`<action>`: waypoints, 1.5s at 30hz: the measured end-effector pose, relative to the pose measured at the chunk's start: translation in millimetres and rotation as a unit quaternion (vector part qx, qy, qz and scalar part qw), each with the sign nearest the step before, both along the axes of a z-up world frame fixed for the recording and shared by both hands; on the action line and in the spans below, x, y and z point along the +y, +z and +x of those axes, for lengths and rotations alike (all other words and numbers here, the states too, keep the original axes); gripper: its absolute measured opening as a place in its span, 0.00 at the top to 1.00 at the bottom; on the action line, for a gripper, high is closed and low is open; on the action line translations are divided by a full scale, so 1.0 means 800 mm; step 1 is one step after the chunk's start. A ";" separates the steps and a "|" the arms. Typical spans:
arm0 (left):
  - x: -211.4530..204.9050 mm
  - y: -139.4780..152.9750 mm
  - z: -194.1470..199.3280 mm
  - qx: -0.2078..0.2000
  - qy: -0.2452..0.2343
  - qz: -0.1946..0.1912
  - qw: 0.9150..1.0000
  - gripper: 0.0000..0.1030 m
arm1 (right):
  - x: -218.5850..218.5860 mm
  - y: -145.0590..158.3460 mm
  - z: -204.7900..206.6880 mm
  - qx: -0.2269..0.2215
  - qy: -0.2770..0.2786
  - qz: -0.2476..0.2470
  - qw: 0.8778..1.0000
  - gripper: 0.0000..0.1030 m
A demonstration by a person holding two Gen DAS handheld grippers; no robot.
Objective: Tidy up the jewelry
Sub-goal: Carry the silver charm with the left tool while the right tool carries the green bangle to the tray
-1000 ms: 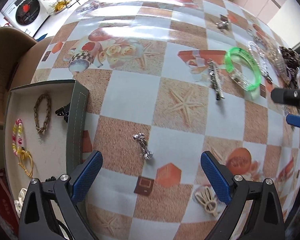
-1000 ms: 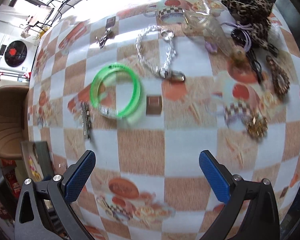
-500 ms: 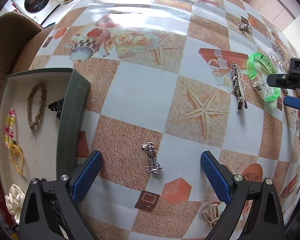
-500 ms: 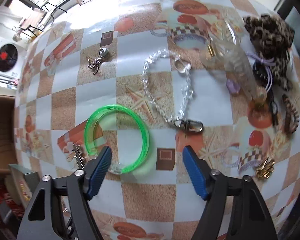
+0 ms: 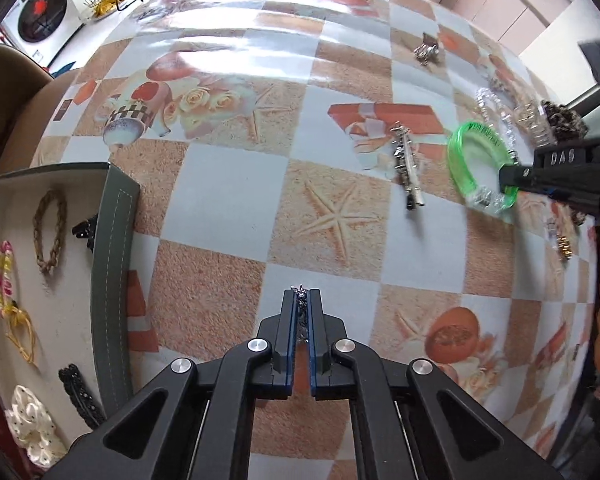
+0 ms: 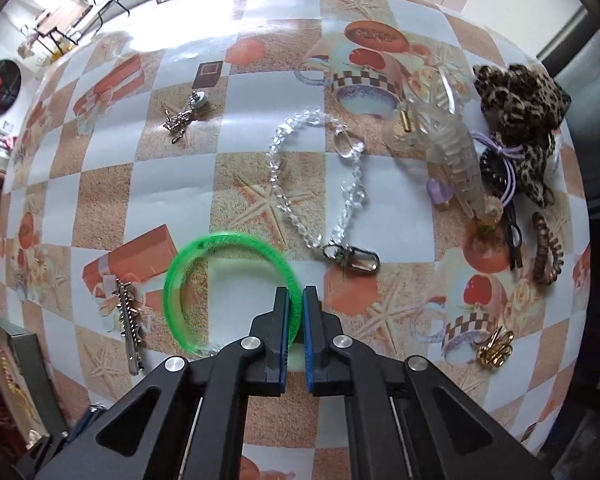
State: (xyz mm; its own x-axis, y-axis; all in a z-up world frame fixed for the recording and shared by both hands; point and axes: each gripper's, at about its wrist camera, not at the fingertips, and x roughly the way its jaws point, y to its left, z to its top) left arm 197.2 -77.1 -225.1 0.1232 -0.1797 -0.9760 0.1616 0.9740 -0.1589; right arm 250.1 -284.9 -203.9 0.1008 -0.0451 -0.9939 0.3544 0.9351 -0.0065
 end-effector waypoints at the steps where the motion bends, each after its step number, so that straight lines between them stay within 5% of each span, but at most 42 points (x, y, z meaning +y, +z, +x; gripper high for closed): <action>1: 0.001 0.003 -0.002 0.000 0.001 -0.007 1.000 0.93 | -0.002 0.003 -0.005 -0.002 0.000 0.005 1.000 0.93; 19: 0.037 0.090 -0.051 -0.026 -0.003 -0.048 0.999 0.93 | -0.025 0.038 -0.107 0.000 -0.002 0.089 0.996 0.93; 28: 0.076 0.120 -0.079 -0.042 -0.003 -0.062 0.997 0.93 | 0.006 0.066 -0.145 -0.004 0.000 0.096 0.995 0.93; 45: 0.247 0.125 -0.093 -0.059 0.045 -0.066 0.995 0.93 | 0.187 0.090 -0.124 -0.022 0.063 0.102 0.993 0.93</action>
State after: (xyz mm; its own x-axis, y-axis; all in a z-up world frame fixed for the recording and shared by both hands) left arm 122.5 120.8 -124.9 0.2564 -0.2893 -0.9223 0.1001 0.9570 -0.2724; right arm 151.0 -135.0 -131.8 0.1369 0.1723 -0.9755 0.2305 0.9522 0.2005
